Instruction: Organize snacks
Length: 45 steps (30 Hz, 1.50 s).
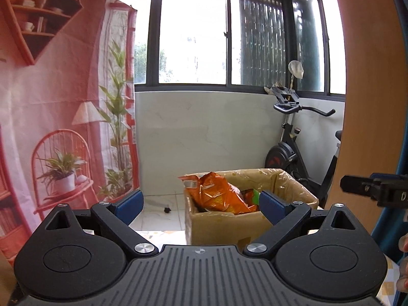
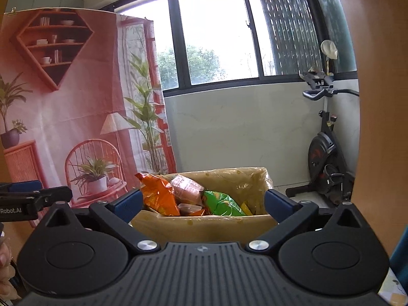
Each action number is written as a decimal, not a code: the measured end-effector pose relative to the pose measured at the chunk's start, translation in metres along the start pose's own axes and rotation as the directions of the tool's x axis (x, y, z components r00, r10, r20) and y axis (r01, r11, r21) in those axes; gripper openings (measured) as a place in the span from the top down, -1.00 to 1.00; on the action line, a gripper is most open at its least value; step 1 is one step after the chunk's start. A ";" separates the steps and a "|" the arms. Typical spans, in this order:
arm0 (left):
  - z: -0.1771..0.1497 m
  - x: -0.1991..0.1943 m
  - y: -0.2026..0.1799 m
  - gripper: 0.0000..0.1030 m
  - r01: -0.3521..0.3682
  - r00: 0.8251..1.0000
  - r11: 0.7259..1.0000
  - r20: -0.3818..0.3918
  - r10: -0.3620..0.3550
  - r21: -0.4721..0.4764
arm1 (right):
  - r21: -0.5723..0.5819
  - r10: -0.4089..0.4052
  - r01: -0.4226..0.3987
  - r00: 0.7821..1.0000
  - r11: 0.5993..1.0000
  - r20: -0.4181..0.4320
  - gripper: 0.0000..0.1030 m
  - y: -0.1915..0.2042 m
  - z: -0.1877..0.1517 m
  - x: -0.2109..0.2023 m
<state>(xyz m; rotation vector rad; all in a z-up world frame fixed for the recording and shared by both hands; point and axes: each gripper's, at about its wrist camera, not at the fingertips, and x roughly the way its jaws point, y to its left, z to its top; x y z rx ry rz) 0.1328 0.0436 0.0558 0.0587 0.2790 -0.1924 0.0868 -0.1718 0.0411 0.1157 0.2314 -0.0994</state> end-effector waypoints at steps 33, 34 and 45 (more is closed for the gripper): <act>0.008 -0.061 -0.004 -0.91 -0.032 0.998 0.999 0.047 0.032 -0.011 | 0.021 0.029 -0.030 0.997 0.999 0.065 -1.00 0.026 0.018 -0.078; 0.007 -0.061 -0.004 -0.91 -0.031 0.998 0.999 0.045 0.032 -0.012 | 0.021 0.029 -0.030 0.997 0.999 0.065 -1.00 0.027 0.019 -0.079; 0.009 -0.063 -0.001 -0.91 -0.035 0.998 0.999 0.044 0.036 -0.020 | 0.020 0.029 -0.030 0.997 0.999 0.067 -1.00 0.026 0.018 -0.080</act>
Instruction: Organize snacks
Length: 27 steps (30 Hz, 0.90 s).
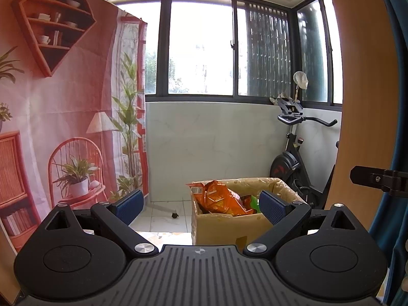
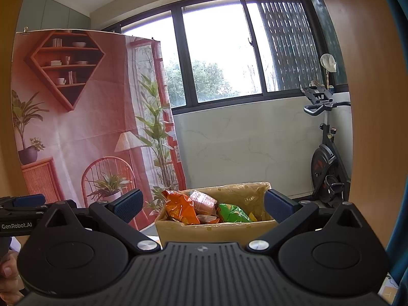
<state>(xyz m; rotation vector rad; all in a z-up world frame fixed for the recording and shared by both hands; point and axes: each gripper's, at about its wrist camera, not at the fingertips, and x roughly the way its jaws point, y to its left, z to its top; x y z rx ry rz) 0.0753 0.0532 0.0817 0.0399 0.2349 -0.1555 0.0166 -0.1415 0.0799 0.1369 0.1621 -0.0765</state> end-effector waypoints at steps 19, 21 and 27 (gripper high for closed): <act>0.002 -0.002 0.000 -0.91 -0.001 1.000 1.000 0.005 0.002 -0.005 | -0.003 0.001 -0.001 1.000 1.000 0.001 -1.00 -0.001 0.001 -0.001; 0.002 -0.003 -0.001 -0.91 -0.002 1.000 1.000 0.008 0.002 -0.006 | -0.003 0.000 0.000 1.000 1.000 0.002 -1.00 -0.001 0.001 -0.001; 0.002 -0.003 -0.001 -0.91 -0.002 1.000 1.000 0.005 0.003 -0.008 | -0.003 -0.001 0.001 1.000 1.000 0.002 -1.00 -0.002 0.002 -0.004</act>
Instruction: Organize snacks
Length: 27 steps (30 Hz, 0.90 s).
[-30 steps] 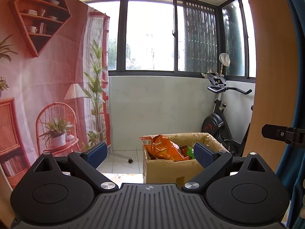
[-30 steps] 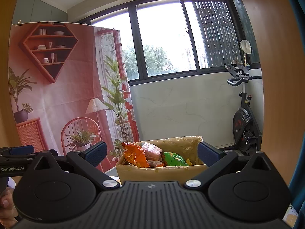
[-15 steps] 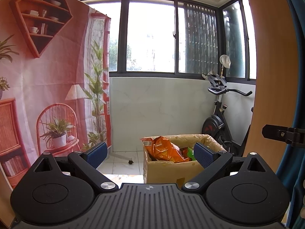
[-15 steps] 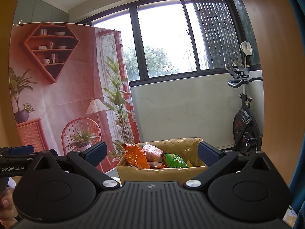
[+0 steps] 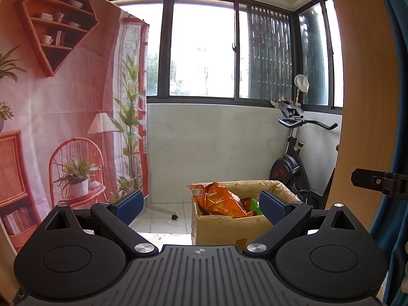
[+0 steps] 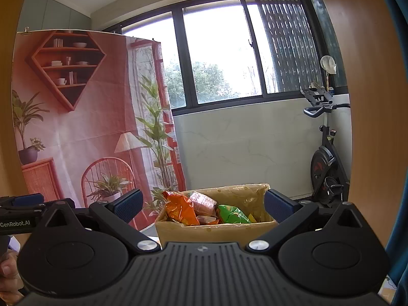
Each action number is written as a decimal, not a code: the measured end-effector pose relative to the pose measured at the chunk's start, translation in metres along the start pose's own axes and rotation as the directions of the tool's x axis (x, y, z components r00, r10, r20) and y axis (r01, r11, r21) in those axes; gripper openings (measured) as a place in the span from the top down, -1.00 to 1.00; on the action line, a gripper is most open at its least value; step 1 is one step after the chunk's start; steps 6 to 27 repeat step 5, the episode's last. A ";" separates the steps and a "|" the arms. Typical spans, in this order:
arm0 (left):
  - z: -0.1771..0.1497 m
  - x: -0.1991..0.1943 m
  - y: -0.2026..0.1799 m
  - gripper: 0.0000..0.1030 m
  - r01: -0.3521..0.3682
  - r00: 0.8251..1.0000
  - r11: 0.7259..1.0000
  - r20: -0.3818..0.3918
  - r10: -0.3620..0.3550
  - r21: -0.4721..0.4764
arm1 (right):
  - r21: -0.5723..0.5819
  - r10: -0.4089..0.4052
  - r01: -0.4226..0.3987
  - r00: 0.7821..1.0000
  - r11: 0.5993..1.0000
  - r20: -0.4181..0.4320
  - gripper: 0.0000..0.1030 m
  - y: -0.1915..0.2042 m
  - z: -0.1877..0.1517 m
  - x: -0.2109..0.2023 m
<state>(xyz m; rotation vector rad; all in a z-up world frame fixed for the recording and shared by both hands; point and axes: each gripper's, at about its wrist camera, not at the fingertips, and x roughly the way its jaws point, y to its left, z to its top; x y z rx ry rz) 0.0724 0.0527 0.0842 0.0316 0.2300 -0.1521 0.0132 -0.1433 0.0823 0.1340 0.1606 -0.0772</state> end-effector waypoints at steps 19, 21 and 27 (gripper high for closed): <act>0.000 0.000 -0.001 -0.91 0.001 1.000 1.000 -0.002 -0.001 -0.001 | -0.002 -0.005 0.005 1.000 1.000 -0.004 -1.00 -0.001 0.001 -0.002; 0.000 0.000 -0.001 -0.91 0.001 1.000 1.000 -0.002 -0.001 -0.001 | -0.002 -0.005 0.005 1.000 1.000 -0.004 -1.00 -0.001 0.001 -0.002; 0.000 0.000 -0.001 -0.91 0.001 1.000 1.000 -0.002 -0.001 -0.001 | -0.002 -0.005 0.005 1.000 1.000 -0.004 -1.00 -0.001 0.001 -0.002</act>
